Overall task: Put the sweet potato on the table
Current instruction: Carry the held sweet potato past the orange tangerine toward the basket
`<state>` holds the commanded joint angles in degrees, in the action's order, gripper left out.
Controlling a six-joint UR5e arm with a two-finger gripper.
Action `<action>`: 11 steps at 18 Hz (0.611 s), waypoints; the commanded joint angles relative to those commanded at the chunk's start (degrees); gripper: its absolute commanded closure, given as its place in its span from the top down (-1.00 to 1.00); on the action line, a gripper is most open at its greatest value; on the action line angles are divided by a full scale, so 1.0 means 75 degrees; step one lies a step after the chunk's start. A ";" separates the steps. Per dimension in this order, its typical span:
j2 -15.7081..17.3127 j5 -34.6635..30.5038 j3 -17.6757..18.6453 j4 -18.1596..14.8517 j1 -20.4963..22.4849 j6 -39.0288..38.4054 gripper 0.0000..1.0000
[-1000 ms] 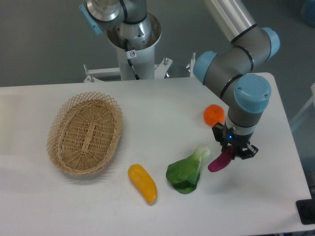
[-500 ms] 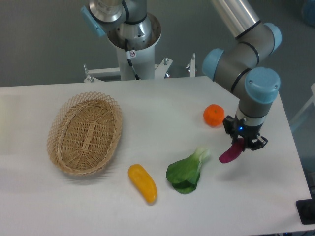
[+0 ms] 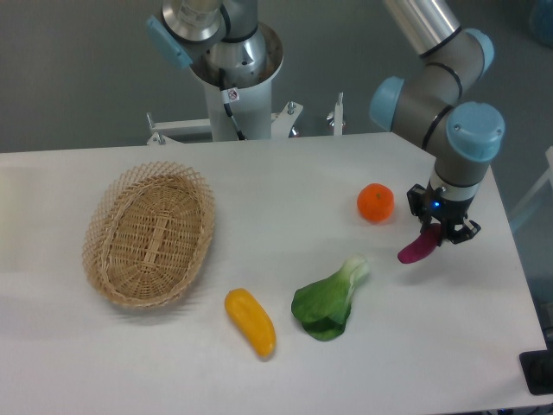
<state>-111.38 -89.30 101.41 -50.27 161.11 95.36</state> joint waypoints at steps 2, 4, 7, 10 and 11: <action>0.0446 0.0024 0.0492 0.0000 -0.0105 0.0012 -0.37; 0.0716 0.0024 0.0821 -0.0012 -0.0292 0.0012 -0.37; 0.1008 -0.0023 0.1406 -0.0023 -0.0480 0.0093 -0.37; 0.1419 -0.0046 0.2004 -0.0035 -0.0504 0.0129 -0.36; 0.1490 -0.0047 0.2075 -0.0035 -0.0504 0.0245 -0.34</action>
<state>-100.20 -89.65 116.98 -50.54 157.32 97.20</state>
